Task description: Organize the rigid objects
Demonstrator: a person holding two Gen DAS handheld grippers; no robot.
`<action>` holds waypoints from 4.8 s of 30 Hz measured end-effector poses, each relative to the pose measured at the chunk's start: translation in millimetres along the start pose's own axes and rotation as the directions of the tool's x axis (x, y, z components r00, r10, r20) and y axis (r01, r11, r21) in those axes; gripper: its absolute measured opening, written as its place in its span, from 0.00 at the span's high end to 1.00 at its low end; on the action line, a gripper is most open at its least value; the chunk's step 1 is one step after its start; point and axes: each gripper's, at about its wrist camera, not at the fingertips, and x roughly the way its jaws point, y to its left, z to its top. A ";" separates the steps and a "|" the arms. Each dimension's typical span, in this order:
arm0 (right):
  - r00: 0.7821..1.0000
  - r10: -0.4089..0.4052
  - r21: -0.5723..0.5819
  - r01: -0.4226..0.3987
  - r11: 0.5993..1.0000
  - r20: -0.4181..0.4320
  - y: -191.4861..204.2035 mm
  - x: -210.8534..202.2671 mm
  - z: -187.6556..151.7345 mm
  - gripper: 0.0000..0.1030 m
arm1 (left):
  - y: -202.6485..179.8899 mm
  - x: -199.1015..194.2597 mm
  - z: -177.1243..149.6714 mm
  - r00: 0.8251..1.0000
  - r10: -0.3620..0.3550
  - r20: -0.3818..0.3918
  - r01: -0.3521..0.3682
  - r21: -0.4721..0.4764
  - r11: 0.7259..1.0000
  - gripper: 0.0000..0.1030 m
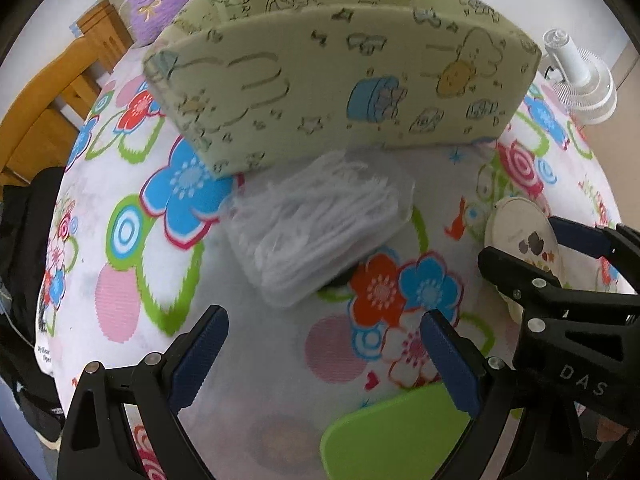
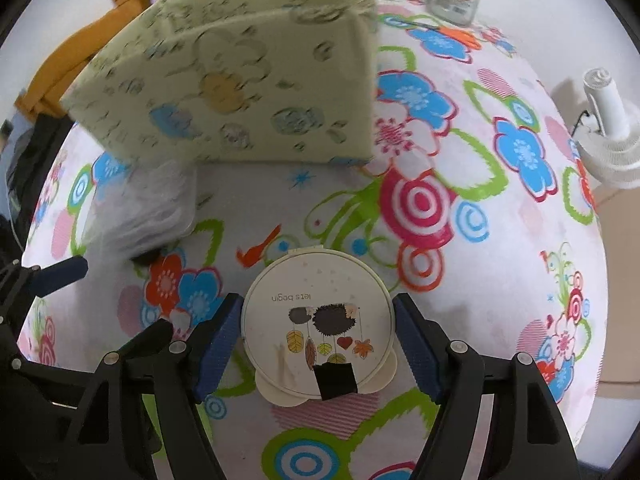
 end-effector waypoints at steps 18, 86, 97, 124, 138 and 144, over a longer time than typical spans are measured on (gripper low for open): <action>0.998 -0.054 0.152 0.052 0.987 0.008 -25.7 -12.5 30.6 0.25 | 8.2 17.0 62.0 0.999 -0.051 0.001 0.051 -0.018 0.999 0.05; 0.979 0.048 0.022 -0.054 0.998 0.200 -4.9 -144.4 40.4 0.25 | -18.3 -142.0 41.1 0.964 0.110 0.241 -0.089 -0.097 0.991 0.13; 0.974 0.049 0.037 -0.059 0.998 0.222 3.5 -159.0 53.2 0.25 | -10.5 -152.7 56.6 0.962 0.105 0.254 -0.089 -0.074 0.993 0.13; 0.977 0.016 0.077 -0.033 0.997 0.213 15.7 -138.0 111.0 0.25 | 16.7 -127.0 114.5 0.968 0.059 0.243 -0.051 -0.040 0.998 0.13; 0.985 0.016 0.087 -0.031 0.996 0.171 17.3 -106.5 142.2 0.25 | 24.1 -95.1 143.6 0.976 0.046 0.215 -0.038 -0.040 0.998 0.13; 0.989 0.009 0.092 -0.023 0.995 0.148 15.2 -90.9 154.2 0.25 | 23.3 -77.2 157.1 0.978 0.041 0.203 -0.038 -0.022 0.999 0.13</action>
